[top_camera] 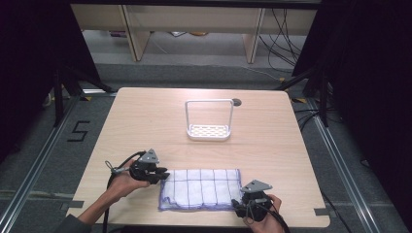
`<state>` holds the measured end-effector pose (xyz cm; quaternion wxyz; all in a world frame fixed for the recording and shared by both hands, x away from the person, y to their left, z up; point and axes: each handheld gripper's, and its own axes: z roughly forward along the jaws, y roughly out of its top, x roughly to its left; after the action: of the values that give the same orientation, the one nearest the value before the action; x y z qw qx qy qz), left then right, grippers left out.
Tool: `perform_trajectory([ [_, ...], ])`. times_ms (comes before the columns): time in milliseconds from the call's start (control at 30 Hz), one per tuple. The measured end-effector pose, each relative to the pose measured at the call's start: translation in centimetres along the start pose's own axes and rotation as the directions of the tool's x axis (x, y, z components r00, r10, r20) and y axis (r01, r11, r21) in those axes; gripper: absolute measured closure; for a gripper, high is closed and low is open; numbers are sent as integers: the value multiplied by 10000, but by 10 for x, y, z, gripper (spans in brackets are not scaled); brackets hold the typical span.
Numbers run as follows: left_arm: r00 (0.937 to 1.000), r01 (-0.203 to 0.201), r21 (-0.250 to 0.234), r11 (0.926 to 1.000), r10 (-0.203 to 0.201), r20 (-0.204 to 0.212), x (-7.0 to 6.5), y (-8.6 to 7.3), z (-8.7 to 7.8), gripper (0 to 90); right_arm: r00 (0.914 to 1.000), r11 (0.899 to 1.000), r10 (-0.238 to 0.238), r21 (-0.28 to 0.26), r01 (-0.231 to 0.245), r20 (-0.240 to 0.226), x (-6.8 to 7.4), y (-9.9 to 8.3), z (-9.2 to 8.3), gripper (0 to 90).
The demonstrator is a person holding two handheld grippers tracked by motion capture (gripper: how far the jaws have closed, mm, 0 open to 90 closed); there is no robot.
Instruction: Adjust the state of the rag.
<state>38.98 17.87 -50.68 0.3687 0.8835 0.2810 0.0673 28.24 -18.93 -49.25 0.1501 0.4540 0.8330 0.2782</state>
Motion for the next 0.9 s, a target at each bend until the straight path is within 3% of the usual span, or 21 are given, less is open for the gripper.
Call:
perform_trajectory([
  [133,10000,-12,50,10000,12,21,0,0,0,746,10000,10000,24,89,-24,22,5,0,1,445],
  [267,9998,184,-102,9998,-184,31,-1,-1,1,746,9994,9995,267,167,-263,-216,0,-2,5,450],
  [333,10000,-23,1,10000,23,50,0,-1,0,747,9990,9992,365,172,-360,-274,2,-3,5,483],
  [500,10000,-45,-103,9999,46,36,-1,-3,-1,794,9977,9999,-100,42,103,-675,3,-4,5,639],
  [533,9999,104,-243,9997,-102,94,-2,-3,-1,806,9963,9998,-209,-36,206,-838,3,-4,5,675],
  [567,9999,-140,-121,9998,141,74,-1,-4,-2,820,9952,9995,-318,-30,316,-929,3,-4,5,712],
  [600,9999,-127,-122,9998,128,84,-2,-4,-3,832,9938,9985,-518,-218,499,-981,2,-5,6,756],
  [667,9999,48,-330,9994,-45,100,-5,-5,-4,846,9917,9996,-291,-89,282,-1254,5,-4,6,807],
  [700,9999,30,-371,9993,-27,101,-5,-6,-5,849,9903,9980,-632,-56,630,-1237,2,-2,6,820],
  [767,9999,69,-429,9991,-65,109,-7,-8,-8,853,9887,9987,-502,-38,501,-1416,-3,2,8,831],
  [833,9997,180,-546,9983,-171,162,-10,-11,-12,854,9874,9965,-830,-92,825,-1345,-10,7,9,835],
  [867,9994,241,-682,9974,-222,274,-13,-12,-15,855,9882,9975,-692,32,703,-1363,-13,11,9,836],
  [900,9995,167,-661,9977,-149,267,-14,-13,-17,855,9877,9963,-853,-59,853,-1308,-17,17,10,836],
])
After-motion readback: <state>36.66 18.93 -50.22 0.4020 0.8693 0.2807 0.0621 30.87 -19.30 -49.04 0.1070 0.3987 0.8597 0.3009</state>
